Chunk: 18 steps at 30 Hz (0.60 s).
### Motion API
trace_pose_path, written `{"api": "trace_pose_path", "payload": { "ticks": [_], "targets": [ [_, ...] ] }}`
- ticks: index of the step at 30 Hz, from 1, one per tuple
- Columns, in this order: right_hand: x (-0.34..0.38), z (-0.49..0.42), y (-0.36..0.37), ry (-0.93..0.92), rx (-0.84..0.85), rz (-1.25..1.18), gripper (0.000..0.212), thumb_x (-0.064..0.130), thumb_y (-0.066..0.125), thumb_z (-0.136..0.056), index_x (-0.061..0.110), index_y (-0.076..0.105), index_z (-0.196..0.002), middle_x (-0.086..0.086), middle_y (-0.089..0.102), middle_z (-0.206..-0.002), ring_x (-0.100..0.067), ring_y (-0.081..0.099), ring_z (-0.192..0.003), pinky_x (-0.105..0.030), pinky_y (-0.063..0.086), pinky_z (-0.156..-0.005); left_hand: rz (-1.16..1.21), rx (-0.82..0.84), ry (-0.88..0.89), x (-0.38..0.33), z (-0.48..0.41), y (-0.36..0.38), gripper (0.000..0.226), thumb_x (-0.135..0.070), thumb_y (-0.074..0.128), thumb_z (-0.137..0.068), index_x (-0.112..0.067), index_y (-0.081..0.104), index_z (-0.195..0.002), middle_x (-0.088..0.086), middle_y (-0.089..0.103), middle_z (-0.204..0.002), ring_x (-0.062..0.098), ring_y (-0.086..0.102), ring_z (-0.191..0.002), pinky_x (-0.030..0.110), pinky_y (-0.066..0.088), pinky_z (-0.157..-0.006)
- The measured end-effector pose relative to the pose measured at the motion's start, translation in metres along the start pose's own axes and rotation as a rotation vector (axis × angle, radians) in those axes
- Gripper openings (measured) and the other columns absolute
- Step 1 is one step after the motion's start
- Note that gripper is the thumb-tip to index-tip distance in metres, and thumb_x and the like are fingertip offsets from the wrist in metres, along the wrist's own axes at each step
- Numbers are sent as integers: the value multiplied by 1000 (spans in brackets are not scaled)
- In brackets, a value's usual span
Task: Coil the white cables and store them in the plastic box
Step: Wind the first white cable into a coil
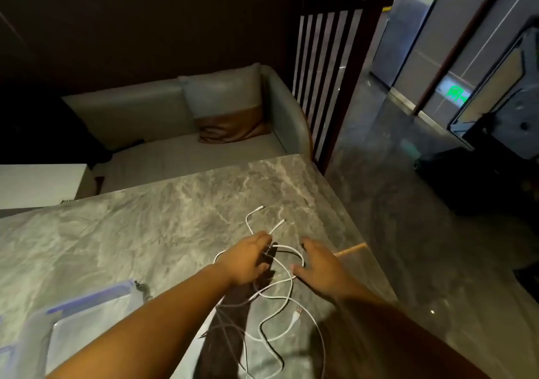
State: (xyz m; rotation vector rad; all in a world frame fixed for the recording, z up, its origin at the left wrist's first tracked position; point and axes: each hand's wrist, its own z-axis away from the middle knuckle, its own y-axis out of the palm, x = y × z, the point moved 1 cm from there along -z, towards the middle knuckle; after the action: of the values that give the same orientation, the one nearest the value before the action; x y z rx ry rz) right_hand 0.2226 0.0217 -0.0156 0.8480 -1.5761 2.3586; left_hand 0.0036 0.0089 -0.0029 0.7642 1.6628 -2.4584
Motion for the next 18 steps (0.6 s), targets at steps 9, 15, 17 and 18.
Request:
{"api": "trace_pose_path", "payload": {
  "ticks": [9,15,17,18],
  "targets": [
    [-8,-28,11,123,67,-356,51,38,73,-82,25,53,-127,9,66,-89,-11,66,-85,-37,58,-84,25,-28,63,7,-26,10,50,-22,66,-90,-10,54,-137,10,49,-145,26,49,-130,27,33,-109],
    [-5,-35,17,114,27,-450,37,47,76,-74,28,63,-103,8,57,-72,-6,57,-65,-34,54,-67,88,-36,44,19,-28,18,24,-26,59,-94,-17,71,-113,8,56,-137,25,55,-124,31,43,-104],
    [-2,-37,15,114,34,-487,36,47,77,-71,28,65,-99,2,60,-70,-14,63,-64,-40,57,-65,93,-63,52,20,-25,17,23,-27,59,-94,-17,72,-110,8,59,-135,24,57,-122,33,44,-103],
    [2,-38,12,111,49,-489,31,44,77,-72,29,65,-97,-2,63,-69,-20,67,-65,-43,59,-65,93,-72,56,20,-24,17,23,-28,59,-94,-17,72,-110,7,60,-133,24,57,-121,33,44,-103]
  ]
}}
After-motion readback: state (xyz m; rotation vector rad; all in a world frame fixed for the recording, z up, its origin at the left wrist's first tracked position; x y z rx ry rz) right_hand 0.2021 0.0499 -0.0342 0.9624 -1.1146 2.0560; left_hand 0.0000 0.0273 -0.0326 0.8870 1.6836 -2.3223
